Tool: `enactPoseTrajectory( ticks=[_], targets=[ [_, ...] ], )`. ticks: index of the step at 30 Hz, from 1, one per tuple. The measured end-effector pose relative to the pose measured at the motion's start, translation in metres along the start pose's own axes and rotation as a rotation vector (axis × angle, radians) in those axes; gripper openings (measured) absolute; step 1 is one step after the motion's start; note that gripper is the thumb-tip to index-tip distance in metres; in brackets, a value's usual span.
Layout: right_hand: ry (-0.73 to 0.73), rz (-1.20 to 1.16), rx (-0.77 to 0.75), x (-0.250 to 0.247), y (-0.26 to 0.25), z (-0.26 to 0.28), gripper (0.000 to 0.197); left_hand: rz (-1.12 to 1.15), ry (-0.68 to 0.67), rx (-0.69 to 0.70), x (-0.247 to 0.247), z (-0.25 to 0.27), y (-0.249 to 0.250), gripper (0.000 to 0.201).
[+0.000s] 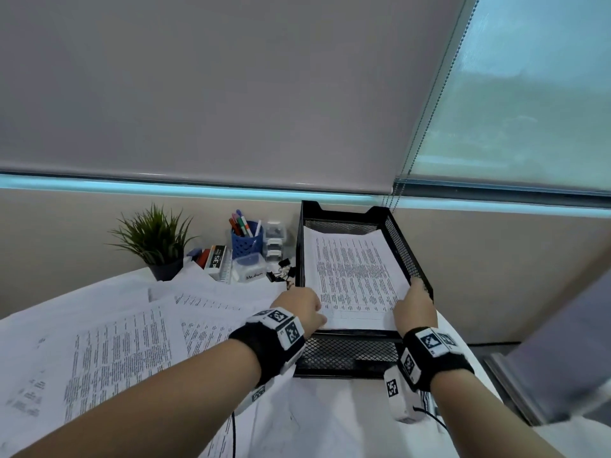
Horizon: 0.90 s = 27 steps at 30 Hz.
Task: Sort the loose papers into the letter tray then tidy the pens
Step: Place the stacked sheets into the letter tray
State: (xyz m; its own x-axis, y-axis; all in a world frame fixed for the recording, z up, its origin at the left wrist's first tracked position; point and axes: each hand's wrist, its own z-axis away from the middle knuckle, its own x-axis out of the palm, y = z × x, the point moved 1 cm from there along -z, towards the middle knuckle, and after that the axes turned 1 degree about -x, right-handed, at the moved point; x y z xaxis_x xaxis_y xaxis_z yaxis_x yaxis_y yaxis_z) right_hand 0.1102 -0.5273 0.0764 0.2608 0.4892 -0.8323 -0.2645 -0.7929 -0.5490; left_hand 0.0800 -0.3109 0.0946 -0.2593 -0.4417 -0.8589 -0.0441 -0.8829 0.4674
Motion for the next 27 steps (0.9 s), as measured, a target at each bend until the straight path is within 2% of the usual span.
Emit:
enactPoseTrajectory(
  ticks=[1, 3, 5, 9, 11, 14, 18, 22, 25, 27],
  targets=[
    [-0.007, 0.030, -0.007, 0.001, -0.001, -0.001, 0.029, -0.032, -0.031, -0.010, 0.000, 0.000, -0.003, 0.031],
    [-0.035, 0.128, -0.023, 0.002, -0.002, -0.002, 0.017, -0.080, -0.071, -0.003, 0.000, 0.000, -0.011, 0.030],
    [-0.051, 0.230, -0.038, 0.002, -0.004, -0.001, 0.015, -0.114, -0.090, 0.036, 0.000, 0.002, -0.017, 0.049],
    [-0.052, 0.465, -0.150, 0.000, -0.014, 0.006, 0.022, -0.015, -0.067, 0.113, -0.001, 0.011, -0.025, 0.046],
    [-0.038, 0.498, -0.193, -0.001, -0.022, 0.011, 0.026, 0.098, -0.034, 0.120, -0.002, 0.018, -0.030, 0.039],
    [0.008, 0.342, -0.243, -0.002, -0.040, 0.023, 0.028, 0.296, 0.072, 0.110, -0.007, 0.034, -0.049, 0.030],
    [0.066, 0.043, -0.358, 0.001, -0.083, 0.062, 0.019, 0.357, 0.124, 0.024, -0.015, 0.054, -0.106, 0.026],
    [-0.084, -0.149, -0.423, 0.025, -0.123, 0.108, 0.012, 0.242, 0.048, -0.179, -0.019, 0.074, -0.179, 0.035],
    [-0.212, -0.168, -0.419, 0.060, -0.139, 0.136, 0.012, 0.204, 0.020, -0.321, -0.018, 0.087, -0.223, 0.044],
    [-0.295, -0.144, -0.387, 0.085, -0.144, 0.147, 0.010, 0.133, 0.003, -0.360, -0.016, 0.095, -0.245, 0.055]
  ],
)
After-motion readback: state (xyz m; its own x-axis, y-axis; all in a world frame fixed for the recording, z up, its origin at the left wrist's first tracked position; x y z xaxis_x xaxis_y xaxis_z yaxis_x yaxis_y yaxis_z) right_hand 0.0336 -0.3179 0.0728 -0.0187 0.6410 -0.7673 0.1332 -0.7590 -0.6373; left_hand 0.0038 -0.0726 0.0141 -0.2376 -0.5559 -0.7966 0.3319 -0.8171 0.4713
